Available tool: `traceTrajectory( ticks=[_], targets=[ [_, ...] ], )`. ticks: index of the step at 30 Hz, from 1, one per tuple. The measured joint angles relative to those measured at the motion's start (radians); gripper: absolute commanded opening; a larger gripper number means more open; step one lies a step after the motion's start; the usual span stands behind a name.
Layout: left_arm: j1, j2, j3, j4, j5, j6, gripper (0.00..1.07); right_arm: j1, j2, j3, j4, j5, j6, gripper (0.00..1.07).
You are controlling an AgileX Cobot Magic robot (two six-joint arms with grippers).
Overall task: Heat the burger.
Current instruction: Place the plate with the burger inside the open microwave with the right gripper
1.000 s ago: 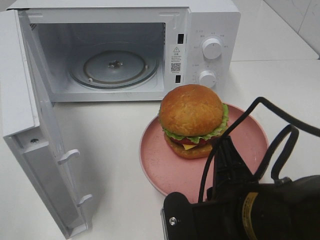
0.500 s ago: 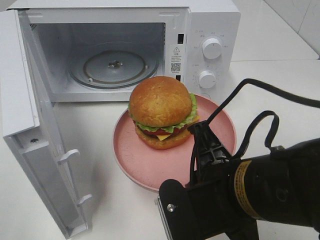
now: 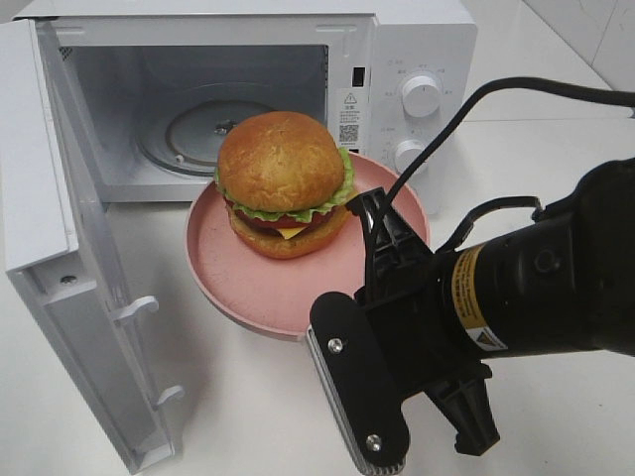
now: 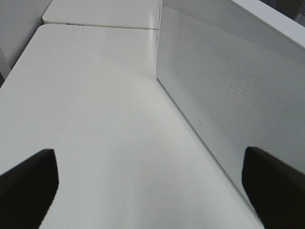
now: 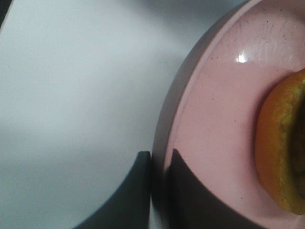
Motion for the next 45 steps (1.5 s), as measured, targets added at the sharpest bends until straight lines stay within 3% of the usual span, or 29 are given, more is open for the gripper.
traceTrajectory(
  ticks=[1, 4, 6, 14, 45],
  targets=[
    [0.000, 0.000, 0.000, 0.000, 0.000, 0.000, 1.00, -0.017, 0.004, 0.000, 0.069, -0.013, -0.085, 0.00],
    [0.000, 0.000, 0.000, 0.000, 0.000, 0.000, 1.00, -0.025, 0.007, 0.000, 0.106, -0.023, -0.130, 0.00],
    [0.000, 0.000, 0.000, 0.000, 0.000, 0.000, 1.00, -0.054, 0.018, -0.004, 0.234, -0.045, -0.280, 0.00],
    [0.000, 0.000, 0.000, 0.000, 0.000, 0.000, 1.00, -0.079, 0.100, -0.059, 0.399, -0.040, -0.446, 0.00],
    [0.000, 0.000, 0.000, 0.000, 0.000, 0.000, 1.00, -0.101, 0.405, -0.443, 0.393, 0.041, -0.467, 0.00]
  ],
)
